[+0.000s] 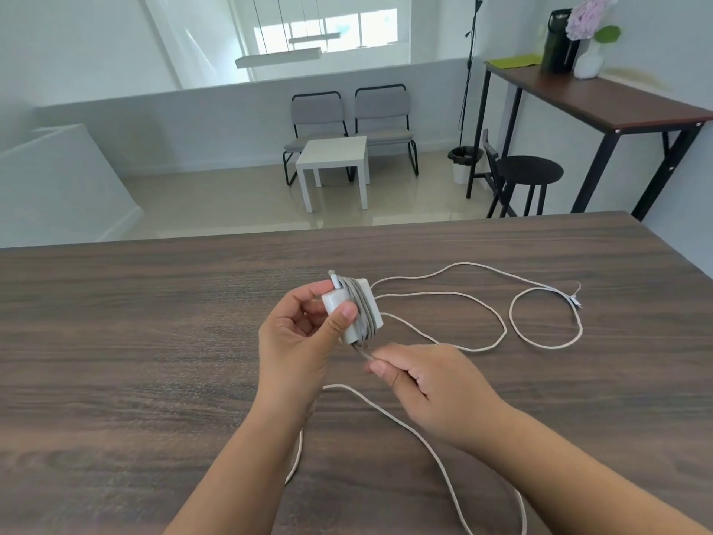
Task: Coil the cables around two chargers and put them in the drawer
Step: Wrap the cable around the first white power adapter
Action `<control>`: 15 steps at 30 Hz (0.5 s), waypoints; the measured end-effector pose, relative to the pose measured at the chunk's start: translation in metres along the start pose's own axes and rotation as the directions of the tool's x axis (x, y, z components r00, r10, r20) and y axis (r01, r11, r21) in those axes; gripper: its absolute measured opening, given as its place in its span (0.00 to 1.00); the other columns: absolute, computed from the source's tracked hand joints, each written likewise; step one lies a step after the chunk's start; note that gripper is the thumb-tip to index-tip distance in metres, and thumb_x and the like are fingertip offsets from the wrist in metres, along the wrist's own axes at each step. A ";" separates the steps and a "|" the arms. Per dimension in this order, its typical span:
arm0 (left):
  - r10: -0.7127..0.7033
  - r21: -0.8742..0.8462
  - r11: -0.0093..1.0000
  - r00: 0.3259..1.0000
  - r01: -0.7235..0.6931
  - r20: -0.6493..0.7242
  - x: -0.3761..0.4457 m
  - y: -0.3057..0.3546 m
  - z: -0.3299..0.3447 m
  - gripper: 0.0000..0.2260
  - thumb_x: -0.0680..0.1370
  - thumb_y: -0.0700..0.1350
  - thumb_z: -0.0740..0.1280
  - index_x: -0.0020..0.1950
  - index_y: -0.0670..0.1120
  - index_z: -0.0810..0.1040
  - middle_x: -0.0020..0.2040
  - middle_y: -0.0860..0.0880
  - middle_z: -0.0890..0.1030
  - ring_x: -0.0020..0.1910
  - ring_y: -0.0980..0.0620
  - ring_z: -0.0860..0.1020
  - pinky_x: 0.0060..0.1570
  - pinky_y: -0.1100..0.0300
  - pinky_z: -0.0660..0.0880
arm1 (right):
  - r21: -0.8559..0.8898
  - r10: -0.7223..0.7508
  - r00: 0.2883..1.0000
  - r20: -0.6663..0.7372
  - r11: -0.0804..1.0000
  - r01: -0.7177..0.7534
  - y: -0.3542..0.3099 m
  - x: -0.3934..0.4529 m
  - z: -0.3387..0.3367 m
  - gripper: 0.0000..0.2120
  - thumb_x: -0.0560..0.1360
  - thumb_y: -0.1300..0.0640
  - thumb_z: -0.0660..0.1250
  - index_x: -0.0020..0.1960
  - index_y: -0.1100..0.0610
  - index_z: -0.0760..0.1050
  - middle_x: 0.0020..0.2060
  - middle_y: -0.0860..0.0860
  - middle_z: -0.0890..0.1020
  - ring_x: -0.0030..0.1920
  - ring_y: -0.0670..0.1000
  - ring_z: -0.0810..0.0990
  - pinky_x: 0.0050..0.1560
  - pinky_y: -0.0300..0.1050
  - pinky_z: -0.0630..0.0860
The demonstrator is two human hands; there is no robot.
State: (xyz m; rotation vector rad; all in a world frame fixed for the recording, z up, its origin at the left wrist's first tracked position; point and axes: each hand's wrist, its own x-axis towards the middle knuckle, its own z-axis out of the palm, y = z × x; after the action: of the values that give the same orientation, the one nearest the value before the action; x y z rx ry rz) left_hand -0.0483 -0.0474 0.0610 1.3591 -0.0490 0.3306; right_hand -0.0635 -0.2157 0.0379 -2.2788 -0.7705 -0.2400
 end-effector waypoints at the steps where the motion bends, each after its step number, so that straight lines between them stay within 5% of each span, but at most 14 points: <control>1: -0.004 0.007 1.000 1.000 0.004 0.000 0.000 0.000 0.000 0.13 0.67 0.42 0.74 0.51 0.46 0.81 0.38 0.53 0.83 0.37 0.58 0.80 0.37 0.65 0.77 | -0.035 -0.015 1.000 0.003 0.999 0.015 0.000 0.001 -0.003 0.17 0.80 0.45 0.51 0.44 0.52 0.73 0.30 0.47 0.74 0.32 0.49 0.72 0.35 0.52 0.72; 8: -0.076 0.000 0.997 0.997 0.076 -0.001 0.000 -0.002 -0.006 0.14 0.67 0.43 0.72 0.52 0.45 0.81 0.37 0.52 0.83 0.38 0.57 0.80 0.40 0.64 0.79 | -0.225 -0.134 0.991 -0.019 0.966 0.126 -0.007 0.009 -0.024 0.14 0.78 0.47 0.53 0.42 0.50 0.74 0.29 0.41 0.68 0.30 0.49 0.72 0.28 0.46 0.72; 15: -0.097 0.101 0.991 0.983 0.082 0.156 -0.004 0.003 -0.011 0.14 0.68 0.42 0.72 0.53 0.43 0.82 0.35 0.53 0.82 0.36 0.58 0.79 0.39 0.64 0.77 | -0.305 -0.213 0.976 0.048 0.927 0.218 -0.008 0.034 -0.058 0.18 0.78 0.44 0.53 0.43 0.51 0.77 0.32 0.45 0.79 0.33 0.50 0.78 0.32 0.49 0.75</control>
State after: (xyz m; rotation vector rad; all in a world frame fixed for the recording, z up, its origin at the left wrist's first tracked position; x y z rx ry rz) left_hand -0.0543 -0.0367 0.0603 1.4752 -0.1073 0.1484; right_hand -0.0383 -0.2348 0.0971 -2.4871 -1.0564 -0.4768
